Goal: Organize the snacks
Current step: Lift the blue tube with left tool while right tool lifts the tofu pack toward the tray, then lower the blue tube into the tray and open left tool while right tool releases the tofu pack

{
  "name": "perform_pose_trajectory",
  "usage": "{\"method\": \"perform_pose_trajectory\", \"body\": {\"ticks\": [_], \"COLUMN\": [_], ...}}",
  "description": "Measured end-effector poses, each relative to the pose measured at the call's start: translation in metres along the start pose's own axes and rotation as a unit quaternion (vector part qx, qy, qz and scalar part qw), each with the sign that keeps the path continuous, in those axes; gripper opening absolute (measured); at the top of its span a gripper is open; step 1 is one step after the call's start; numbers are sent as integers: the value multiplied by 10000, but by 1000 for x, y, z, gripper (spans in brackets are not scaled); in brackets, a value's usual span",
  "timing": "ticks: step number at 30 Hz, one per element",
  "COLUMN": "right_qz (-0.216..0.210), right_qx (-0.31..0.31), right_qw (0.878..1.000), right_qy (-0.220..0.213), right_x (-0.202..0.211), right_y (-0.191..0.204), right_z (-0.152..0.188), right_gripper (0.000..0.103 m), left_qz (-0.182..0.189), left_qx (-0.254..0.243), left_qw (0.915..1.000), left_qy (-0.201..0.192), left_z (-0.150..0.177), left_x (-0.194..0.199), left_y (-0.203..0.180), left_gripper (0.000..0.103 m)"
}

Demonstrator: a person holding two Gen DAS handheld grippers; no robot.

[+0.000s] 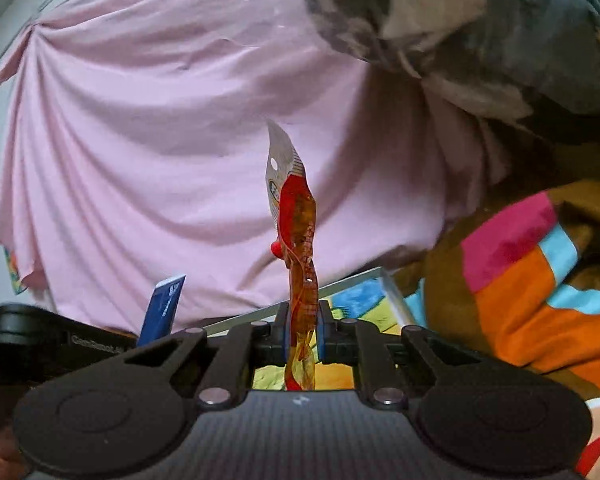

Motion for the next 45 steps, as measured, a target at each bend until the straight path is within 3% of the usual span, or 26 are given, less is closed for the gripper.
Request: {"method": "perform_pose_trajectory", "body": {"ticks": [4,15,34,39,45], "right_qz": [-27,37,276,470,606], "right_qx": [-360,-312,212,435,519], "right_qw": [9992,9971,9960,9940,9925], "right_qy": [175,686,824,884,931], "right_x": [-12,-35,-43,-45,-45], "right_y": [-12,-20,-16,-16,-19], "right_z": [3,29,29,33,35], "right_gripper": [13,14,15,21,39], "left_qz": [-36,-20,-176,-289,-426], "left_qx": [-25,-53,59,77,84], "left_qw": [9999,9994,9986,9989,9990], "left_qy": [97,335,500,373,117], "left_z": [0,13,23,18,12], "left_x": [-21,-57,-64,-59,-47], "left_y": [-8,-14,-19,-18,-14], "left_gripper": [30,30,32,40,58]}}
Point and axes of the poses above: each gripper's, at about its wrist camera, not at the fingertips, and x roughly against the way its jaws point, y to its left, z to its underside, the point moved 9 cm from there along -x, roughly the way its jaws point, and after that the axes turned 7 degrees about -x, right-handed, at the moved point
